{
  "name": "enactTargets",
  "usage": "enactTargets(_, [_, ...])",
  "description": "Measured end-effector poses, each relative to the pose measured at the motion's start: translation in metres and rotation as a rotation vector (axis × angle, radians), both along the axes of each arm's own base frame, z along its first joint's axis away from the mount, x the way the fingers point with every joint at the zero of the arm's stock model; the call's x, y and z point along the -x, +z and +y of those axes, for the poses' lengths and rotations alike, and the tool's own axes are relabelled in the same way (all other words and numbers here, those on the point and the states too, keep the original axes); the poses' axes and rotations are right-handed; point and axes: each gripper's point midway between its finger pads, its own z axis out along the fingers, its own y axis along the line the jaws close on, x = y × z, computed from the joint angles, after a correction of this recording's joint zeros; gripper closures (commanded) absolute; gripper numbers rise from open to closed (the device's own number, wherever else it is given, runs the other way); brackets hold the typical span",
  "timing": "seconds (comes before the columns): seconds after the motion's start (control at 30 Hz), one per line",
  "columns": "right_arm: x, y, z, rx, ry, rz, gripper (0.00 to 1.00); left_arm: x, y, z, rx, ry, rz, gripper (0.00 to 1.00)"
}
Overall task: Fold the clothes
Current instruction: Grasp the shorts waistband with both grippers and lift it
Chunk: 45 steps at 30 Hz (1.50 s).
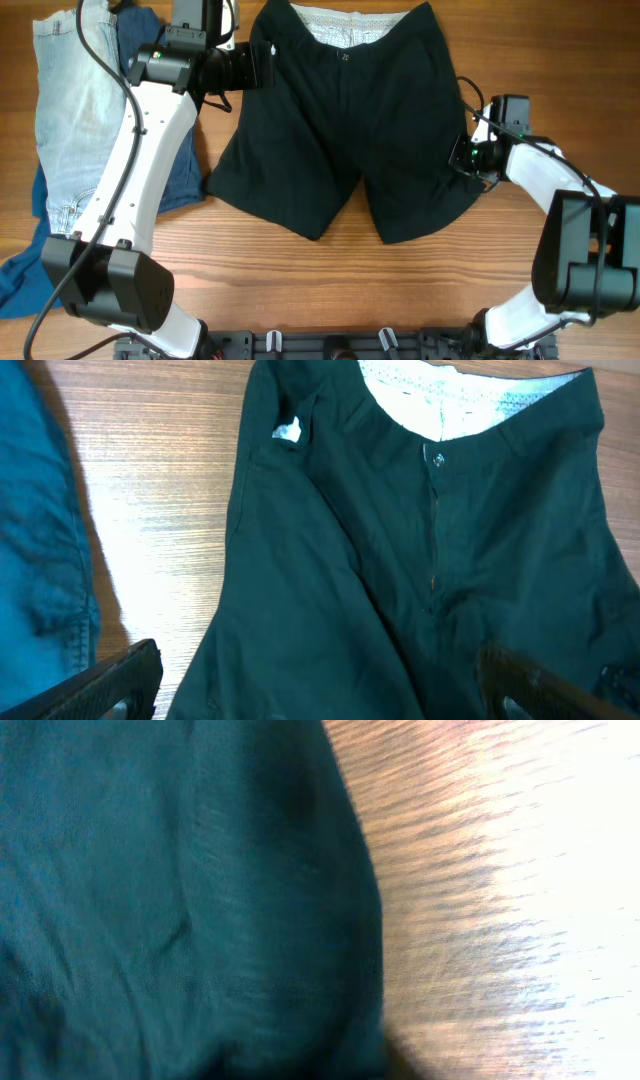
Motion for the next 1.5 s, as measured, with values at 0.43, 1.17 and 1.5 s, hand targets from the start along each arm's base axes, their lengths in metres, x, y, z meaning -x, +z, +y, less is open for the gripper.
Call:
enactTargets(0.43, [-0.053,0.009,-0.083,-0.052,-0.267,-0.116,0.96,-0.004,0.003,-0.001,0.006,-0.001,-0.019,0.00])
enactTargets(1.17, [-0.090,0.174,-0.053,-0.225,-0.045,-0.051,0.00,-0.118,-0.013,-0.046,0.023,-0.219,-0.407,0.00])
enactTargets(1.5, [-0.093,0.170,0.024,-0.164,0.160,-0.030,0.00,-0.118,-0.094,-0.103,-0.136,-0.499,-0.386,0.00])
